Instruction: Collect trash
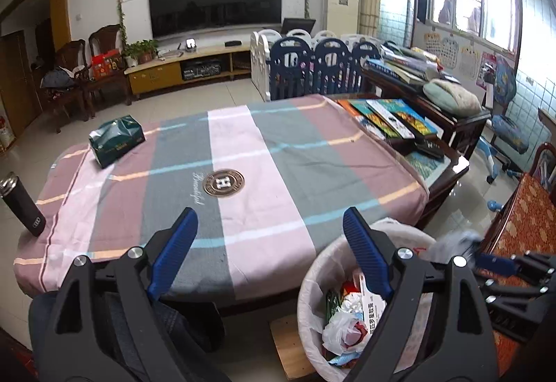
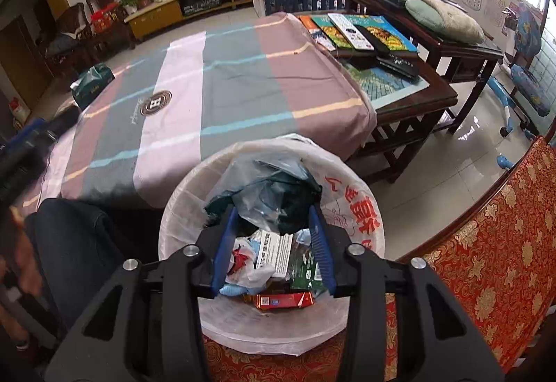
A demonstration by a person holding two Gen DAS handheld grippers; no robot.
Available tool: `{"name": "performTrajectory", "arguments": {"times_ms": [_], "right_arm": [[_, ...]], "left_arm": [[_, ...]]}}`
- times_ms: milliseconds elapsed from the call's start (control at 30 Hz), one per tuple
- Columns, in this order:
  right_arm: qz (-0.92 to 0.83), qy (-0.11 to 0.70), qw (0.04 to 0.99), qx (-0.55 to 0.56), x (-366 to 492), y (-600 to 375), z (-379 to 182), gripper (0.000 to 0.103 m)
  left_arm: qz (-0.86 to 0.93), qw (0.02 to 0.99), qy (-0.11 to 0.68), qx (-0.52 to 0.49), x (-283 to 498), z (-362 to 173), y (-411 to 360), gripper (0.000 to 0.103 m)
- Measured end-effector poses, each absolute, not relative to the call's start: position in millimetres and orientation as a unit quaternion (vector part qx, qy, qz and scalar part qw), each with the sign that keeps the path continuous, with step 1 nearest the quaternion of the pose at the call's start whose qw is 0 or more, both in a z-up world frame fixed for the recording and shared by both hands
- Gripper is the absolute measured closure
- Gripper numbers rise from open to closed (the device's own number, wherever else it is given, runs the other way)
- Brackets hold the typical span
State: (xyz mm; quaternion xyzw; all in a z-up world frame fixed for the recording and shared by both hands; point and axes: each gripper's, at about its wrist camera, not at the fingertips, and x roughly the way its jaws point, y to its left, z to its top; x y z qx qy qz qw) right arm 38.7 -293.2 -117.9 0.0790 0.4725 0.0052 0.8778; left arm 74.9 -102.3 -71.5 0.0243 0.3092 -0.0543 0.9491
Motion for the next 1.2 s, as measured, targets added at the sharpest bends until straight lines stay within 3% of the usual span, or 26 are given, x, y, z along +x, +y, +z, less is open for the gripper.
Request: {"name": "performTrajectory", "arguments": {"times_ms": [67,167,300,500,800,1200], "right_arm": [[0.001,0.478,0.875,0.080,39.4,-293.6,-118.0,0.039],[-0.013,0.466,0.881,0.084,36.1,-299.0,-107.8,0.030],[-0.031,0.453,0.886,0.095,29.5,-306.8,-80.6,0.025],[-0.017,0.393,0.917,0.066,6.8,-286.3,-19.4,0.004],[0.011,0.355,0.934,0.046,-11.9,-261.6,19.9,0.003],[0.015,0.345,0.937,0.058,-14.0,-260.2,23.7,0.003]], "left_arm": [[-0.048,0.952,0.301,0.010,72.3,-55.9,-91.9,0.015],[-0.034,0.958,0.284,-0.014,61.9,-30.1,-74.0,0.011],[-0.013,0.963,0.269,-0.031,46.1,-2.4,-55.1,0.007],[-0.011,0.960,0.273,-0.056,20.9,21.3,-40.1,0.004],[-0.003,0.956,0.293,-0.026,0.9,32.9,-43.9,0.003],[0.022,0.948,0.317,-0.004,-1.6,26.1,-41.9,0.003]]}}
